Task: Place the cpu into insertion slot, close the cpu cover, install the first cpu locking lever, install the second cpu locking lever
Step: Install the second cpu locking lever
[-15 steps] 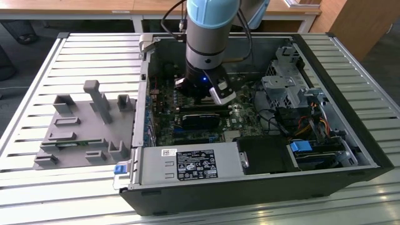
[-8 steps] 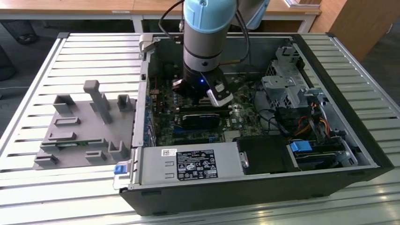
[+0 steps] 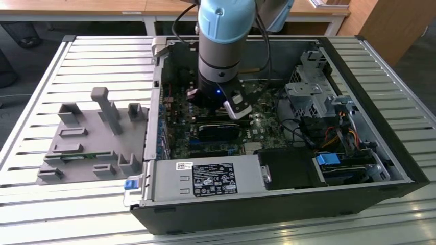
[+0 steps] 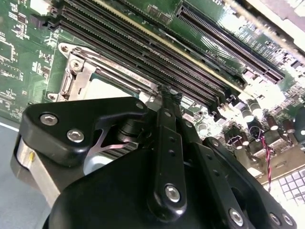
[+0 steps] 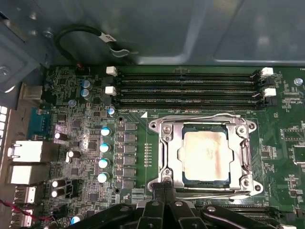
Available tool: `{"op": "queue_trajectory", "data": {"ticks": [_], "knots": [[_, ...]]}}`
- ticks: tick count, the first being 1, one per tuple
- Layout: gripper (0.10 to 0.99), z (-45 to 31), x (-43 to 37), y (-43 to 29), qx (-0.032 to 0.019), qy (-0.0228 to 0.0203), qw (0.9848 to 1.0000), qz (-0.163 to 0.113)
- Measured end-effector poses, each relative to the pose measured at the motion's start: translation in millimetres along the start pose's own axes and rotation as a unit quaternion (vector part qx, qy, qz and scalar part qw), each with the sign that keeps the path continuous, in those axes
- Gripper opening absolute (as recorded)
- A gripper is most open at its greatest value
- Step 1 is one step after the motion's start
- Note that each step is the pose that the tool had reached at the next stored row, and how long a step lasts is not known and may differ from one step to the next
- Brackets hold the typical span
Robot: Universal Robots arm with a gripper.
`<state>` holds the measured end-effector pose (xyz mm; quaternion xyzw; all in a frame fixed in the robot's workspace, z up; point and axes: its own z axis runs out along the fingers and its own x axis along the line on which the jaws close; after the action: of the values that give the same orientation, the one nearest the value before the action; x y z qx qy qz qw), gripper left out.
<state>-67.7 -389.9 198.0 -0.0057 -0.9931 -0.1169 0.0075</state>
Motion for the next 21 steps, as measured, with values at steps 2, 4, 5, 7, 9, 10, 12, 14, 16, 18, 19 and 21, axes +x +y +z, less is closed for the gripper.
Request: {"op": "queue_trajectory", "data": {"ticks": [2, 4, 5, 7, 9, 10, 12, 14, 16, 18, 19, 21], "knots": [[0.106, 0.1, 0.2, -1.9, -0.0049, 0.0001, 1.0000, 0.000], [0.106, -0.3, 0.3, -4.7, -0.0093, 0.0001, 1.0000, 0.000], [0.106, -0.5, 0.5, -6.0, -0.0111, 0.0001, 0.9999, 0.000], [0.106, -1.0, 0.8, -8.3, -0.0149, 0.0002, 0.9999, 0.000], [0.106, -1.0, 1.6, -9.5, -0.0190, 0.0002, 0.9998, 0.000], [0.106, -1.0, 2.2, -9.8, -0.0208, 0.0002, 0.9998, 0.000], [0.106, -0.2, 3.4, -10.2, -0.0236, 0.0002, 0.9997, 0.000], [0.106, 1.2, 3.8, -10.5, -0.0260, 0.0003, 0.9997, 0.000], [0.106, 2.6, 4.4, -10.9, -0.0285, 0.0003, 0.9996, 0.000], [0.106, 3.3, 4.8, -11.1, -0.0323, 0.0004, 0.9995, 0.000], [0.106, 3.8, 4.9, -11.2, -0.0342, 0.0004, 0.9994, 0.000], [0.106, 5.0, 5.1, -11.4, -0.0369, 0.0004, 0.9993, 0.000]]}}
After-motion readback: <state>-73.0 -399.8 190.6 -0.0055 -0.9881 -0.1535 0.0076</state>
